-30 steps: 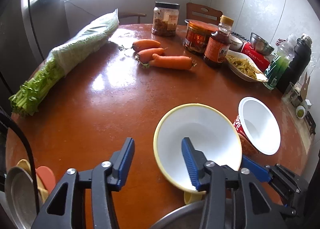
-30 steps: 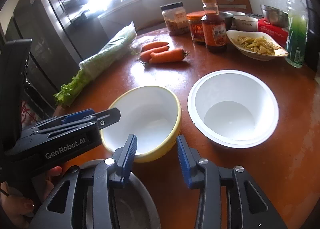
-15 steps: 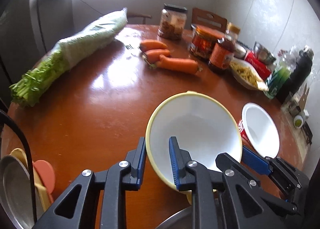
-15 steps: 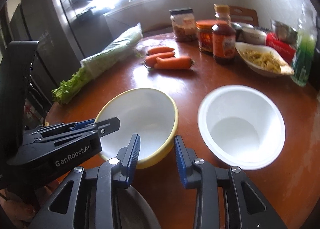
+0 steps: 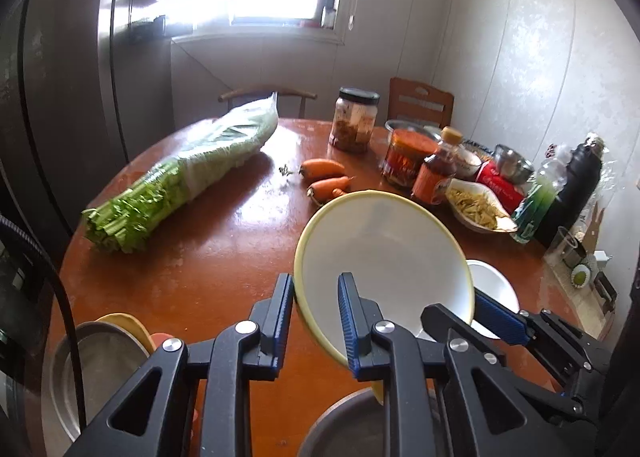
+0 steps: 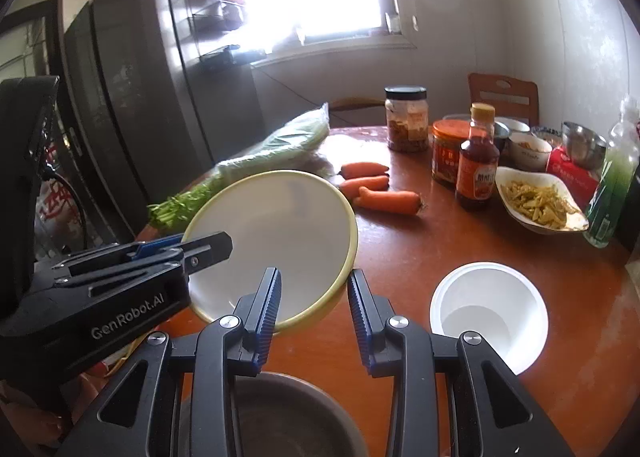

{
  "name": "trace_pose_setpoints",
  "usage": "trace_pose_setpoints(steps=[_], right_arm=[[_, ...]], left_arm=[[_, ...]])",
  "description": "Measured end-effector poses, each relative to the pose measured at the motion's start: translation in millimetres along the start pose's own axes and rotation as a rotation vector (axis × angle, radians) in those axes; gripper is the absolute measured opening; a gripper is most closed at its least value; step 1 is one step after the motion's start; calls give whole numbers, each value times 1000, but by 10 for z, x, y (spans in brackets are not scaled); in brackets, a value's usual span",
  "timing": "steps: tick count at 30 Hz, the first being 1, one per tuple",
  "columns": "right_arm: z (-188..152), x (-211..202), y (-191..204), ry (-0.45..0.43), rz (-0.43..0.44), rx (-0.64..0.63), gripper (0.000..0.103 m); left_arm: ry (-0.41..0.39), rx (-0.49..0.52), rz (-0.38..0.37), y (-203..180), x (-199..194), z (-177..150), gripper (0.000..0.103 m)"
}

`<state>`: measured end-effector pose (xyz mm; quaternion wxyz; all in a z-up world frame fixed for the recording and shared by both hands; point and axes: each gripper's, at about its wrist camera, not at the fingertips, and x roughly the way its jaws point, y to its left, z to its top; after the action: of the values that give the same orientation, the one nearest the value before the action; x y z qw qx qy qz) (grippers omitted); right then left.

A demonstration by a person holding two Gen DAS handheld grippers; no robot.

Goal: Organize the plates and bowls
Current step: 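Lift the yellow bowl with the left tool over the steel bowl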

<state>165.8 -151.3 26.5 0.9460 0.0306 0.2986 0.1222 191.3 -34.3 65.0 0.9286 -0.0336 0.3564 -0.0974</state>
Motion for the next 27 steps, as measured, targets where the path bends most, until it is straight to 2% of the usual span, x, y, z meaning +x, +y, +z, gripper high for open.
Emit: trace_pose_setpoints(steps=[4,12,20,27], right_arm=[[-98,-195,58,-7,11,-15,36],[-556,-506,118,23,15,-58,36],[-887,-532,133,60,-9,-101,36],[-1035,-399,93,94,-16,-115,35]], left_arm=[[-12,5,5,-45,-183,-135,23],[3,23,6,-160,-388,-609,23],[37,59,45,-267,-320,-1028,23],[64,63,66,-275,-211,-1137,23]])
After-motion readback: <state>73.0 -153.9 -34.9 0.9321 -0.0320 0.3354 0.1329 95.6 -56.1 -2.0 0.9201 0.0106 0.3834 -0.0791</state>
